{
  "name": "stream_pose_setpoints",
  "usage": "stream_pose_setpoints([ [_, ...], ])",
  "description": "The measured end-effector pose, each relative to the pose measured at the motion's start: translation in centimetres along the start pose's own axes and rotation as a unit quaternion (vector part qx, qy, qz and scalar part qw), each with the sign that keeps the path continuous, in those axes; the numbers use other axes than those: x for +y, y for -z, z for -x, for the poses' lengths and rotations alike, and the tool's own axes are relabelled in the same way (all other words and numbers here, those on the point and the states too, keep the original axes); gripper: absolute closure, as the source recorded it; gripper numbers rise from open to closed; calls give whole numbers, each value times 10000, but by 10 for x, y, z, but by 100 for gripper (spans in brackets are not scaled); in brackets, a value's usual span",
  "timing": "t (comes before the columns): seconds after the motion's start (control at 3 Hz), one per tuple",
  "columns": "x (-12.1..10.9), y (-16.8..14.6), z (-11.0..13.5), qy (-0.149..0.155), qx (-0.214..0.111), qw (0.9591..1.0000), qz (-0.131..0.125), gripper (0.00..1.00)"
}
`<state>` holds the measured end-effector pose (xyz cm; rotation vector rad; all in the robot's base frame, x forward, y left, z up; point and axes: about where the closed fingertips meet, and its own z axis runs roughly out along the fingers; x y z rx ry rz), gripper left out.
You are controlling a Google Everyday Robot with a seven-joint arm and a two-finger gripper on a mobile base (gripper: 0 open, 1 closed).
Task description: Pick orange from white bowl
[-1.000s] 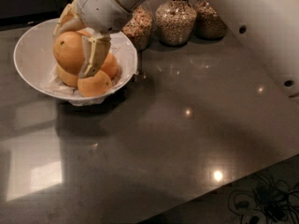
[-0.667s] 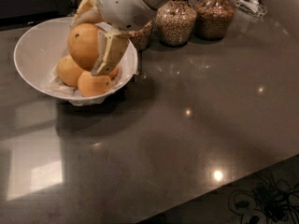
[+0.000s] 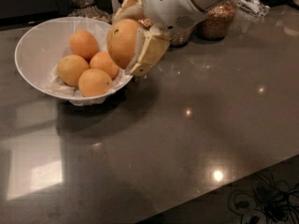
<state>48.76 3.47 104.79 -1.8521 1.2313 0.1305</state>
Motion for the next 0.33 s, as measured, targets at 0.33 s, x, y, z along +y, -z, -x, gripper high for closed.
stream_pose_setpoints([
  [0.33, 0, 1, -1, -12, 11, 10000, -7, 100],
])
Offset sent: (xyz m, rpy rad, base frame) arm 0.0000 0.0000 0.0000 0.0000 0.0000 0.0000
